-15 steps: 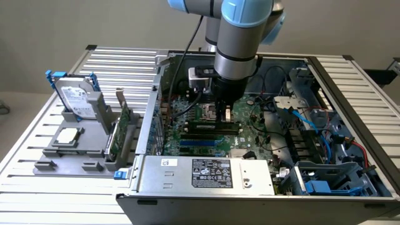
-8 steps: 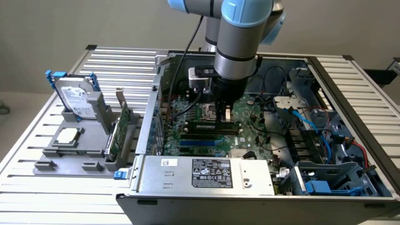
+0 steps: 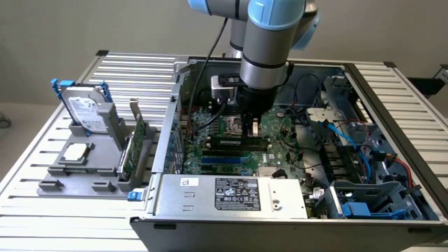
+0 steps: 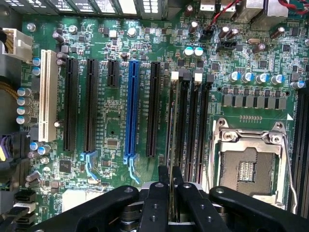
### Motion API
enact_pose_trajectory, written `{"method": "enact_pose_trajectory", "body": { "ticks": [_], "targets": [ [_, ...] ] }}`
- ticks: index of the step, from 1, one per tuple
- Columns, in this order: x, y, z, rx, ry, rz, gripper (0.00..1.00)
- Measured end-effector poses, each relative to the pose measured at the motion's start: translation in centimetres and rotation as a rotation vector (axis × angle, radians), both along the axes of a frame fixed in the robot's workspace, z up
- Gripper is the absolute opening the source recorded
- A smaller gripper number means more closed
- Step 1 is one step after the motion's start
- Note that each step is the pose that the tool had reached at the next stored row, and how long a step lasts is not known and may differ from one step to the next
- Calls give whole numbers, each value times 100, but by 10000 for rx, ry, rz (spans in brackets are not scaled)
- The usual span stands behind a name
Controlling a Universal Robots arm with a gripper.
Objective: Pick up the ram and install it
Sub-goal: 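Insert the ram into the slot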
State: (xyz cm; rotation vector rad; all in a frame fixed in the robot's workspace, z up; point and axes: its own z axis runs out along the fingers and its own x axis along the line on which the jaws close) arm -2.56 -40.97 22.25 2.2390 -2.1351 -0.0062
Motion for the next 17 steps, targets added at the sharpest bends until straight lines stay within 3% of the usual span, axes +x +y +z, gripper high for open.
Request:
{"method": "enact_pose_trajectory", "body": {
  "ticks": [17],
  "targets": [
    [3, 12, -8, -10, -1, -2, 14]
  ]
}}
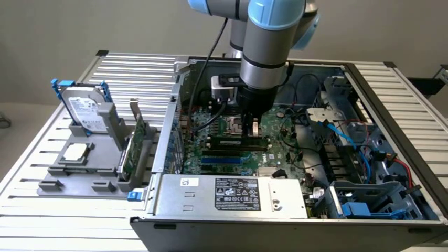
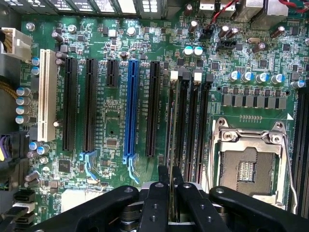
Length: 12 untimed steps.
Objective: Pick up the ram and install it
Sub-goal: 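Insert the ram into the slot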
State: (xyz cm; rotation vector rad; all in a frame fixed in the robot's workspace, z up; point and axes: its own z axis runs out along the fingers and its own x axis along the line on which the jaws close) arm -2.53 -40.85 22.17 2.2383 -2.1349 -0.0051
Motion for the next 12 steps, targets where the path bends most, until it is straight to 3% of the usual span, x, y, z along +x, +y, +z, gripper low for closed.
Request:
{"method": "enact_pose_trajectory", "body": {
  "ticks": [12],
  "targets": [
    [2, 13, -5, -14, -4, 0, 14]
  ]
}}
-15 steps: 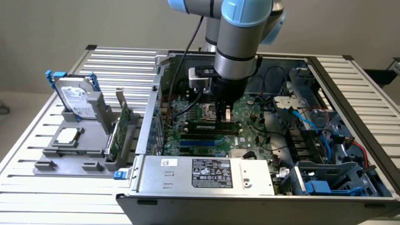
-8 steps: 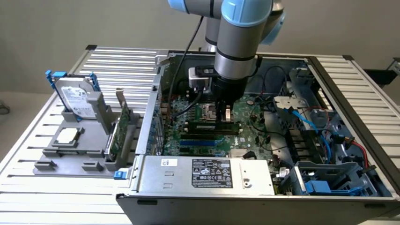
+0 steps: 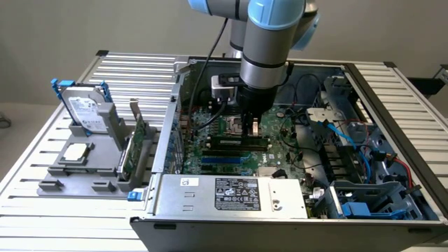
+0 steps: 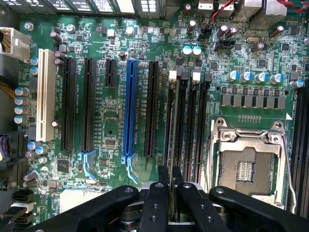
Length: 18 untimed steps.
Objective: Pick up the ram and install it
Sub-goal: 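Insert the ram into the slot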
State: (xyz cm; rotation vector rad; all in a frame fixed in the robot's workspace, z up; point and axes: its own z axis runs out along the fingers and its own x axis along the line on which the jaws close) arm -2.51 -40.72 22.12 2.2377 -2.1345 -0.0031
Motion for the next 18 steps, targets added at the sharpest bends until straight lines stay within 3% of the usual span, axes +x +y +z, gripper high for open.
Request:
{"method": "enact_pose_trajectory", "body": {
  "ticks": [11, 18],
  "targets": [
    [5, 3, -16, -53, -13, 1, 14],
    [11, 3, -16, -59, -12, 9, 14]
  ]
}}
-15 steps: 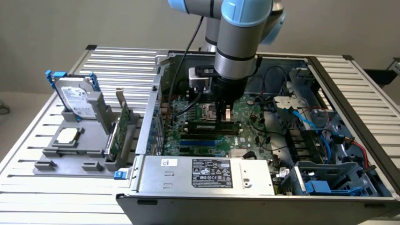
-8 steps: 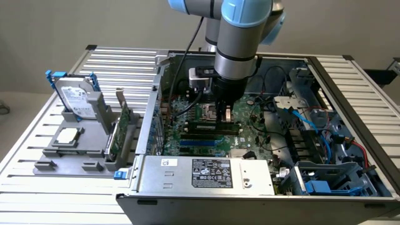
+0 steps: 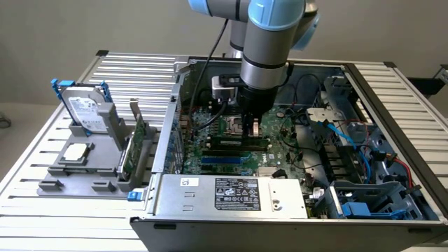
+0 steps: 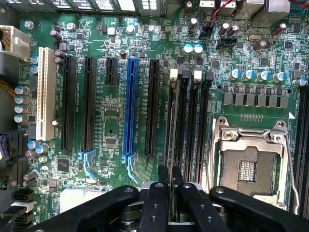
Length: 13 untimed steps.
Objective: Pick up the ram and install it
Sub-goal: 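Insert the ram into the slot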
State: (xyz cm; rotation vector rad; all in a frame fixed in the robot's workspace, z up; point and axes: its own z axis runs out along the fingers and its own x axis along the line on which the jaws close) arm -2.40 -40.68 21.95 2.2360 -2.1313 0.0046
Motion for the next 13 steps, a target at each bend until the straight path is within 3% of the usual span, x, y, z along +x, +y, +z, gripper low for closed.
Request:
{"method": "enact_pose_trajectory", "body": {
  "ticks": [13],
  "targets": [
    [0, 0, 0, -23, 1, 71, 14]
  ]
}}
